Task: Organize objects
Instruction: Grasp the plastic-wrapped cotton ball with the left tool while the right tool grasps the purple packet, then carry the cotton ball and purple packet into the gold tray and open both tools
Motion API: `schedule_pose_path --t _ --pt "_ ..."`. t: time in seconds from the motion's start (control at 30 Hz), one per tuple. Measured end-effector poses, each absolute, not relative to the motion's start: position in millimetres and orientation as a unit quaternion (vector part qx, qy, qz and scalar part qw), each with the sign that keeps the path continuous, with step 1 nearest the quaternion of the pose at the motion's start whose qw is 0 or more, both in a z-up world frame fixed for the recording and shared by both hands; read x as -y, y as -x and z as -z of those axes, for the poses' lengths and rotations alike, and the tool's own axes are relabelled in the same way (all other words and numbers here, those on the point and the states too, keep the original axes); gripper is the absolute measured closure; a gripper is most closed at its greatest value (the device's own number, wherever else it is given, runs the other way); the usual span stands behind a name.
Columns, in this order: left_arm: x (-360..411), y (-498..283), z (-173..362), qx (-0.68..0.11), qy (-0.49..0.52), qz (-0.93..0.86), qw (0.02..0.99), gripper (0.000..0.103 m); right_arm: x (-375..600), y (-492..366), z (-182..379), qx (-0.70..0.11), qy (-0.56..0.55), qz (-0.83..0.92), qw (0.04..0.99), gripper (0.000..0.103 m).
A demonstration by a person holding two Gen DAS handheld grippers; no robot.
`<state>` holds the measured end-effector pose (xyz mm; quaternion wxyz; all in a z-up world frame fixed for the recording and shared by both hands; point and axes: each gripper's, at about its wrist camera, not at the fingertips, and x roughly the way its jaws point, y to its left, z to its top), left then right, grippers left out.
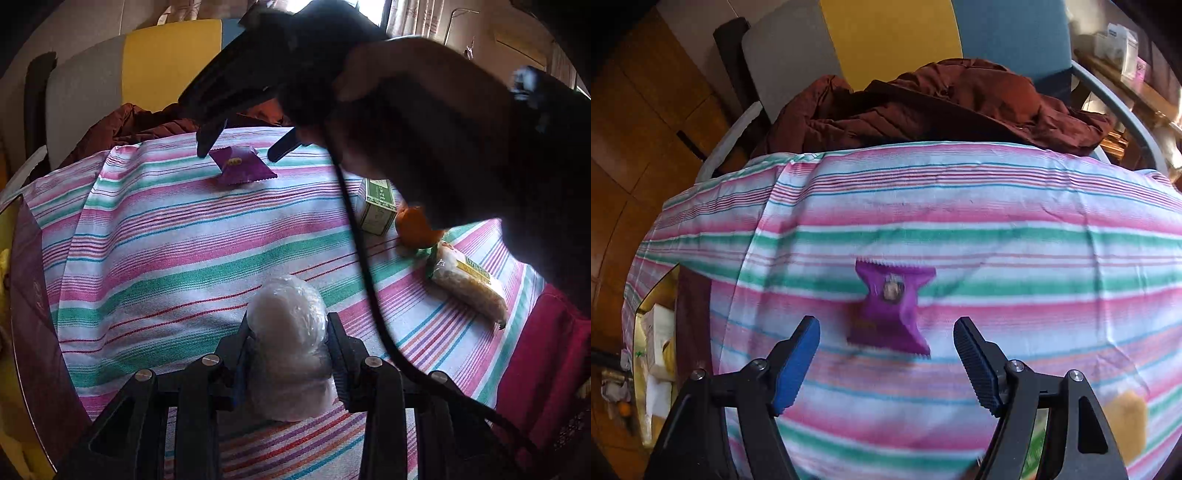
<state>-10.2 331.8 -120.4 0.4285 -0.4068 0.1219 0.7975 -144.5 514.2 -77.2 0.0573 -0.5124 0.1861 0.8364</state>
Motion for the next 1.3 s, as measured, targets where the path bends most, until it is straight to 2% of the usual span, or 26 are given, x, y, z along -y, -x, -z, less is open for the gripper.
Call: schedule_pose_path --t 0.07,0.13,0.17,0.2,0.57,0.83,1.1,1.3 --pt "-331 10 121 -0.122 0.406 -0.798 0.429 0.066 -516 162 88 -0.185 0.525 -0.828 0.057 0.027" --pt "-332 10 121 -0.123 0.405 -0.798 0.428 0.066 -514 172 101 -0.167 0.541 -0.821 0.07 0.045" --pt "-333 10 121 -0.124 0.404 -0.799 0.428 0.066 -513 173 105 -0.152 0.55 -0.817 0.086 0.063" --pt "-333 9 121 -0.125 0.404 -0.799 0.427 0.066 -511 170 104 -0.137 0.545 -0.821 0.098 0.068" --pt "-333 10 115 -0.132 0.415 -0.796 0.42 0.068 -518 43 48 -0.175 0.478 -0.854 0.106 0.068" --pt "-301 -21 71 -0.128 0.387 -0.804 0.434 0.068 -506 -32 30 -0.205 0.436 -0.869 0.115 0.068" --pt "-226 -6 17 -0.064 0.364 -0.845 0.387 0.067 -461 -38 27 -0.208 0.424 -0.878 0.078 0.068" --pt "-155 26 5 -0.004 0.371 -0.873 0.316 0.067 -404 -18 22 -0.19 0.423 -0.886 0.021 0.068"
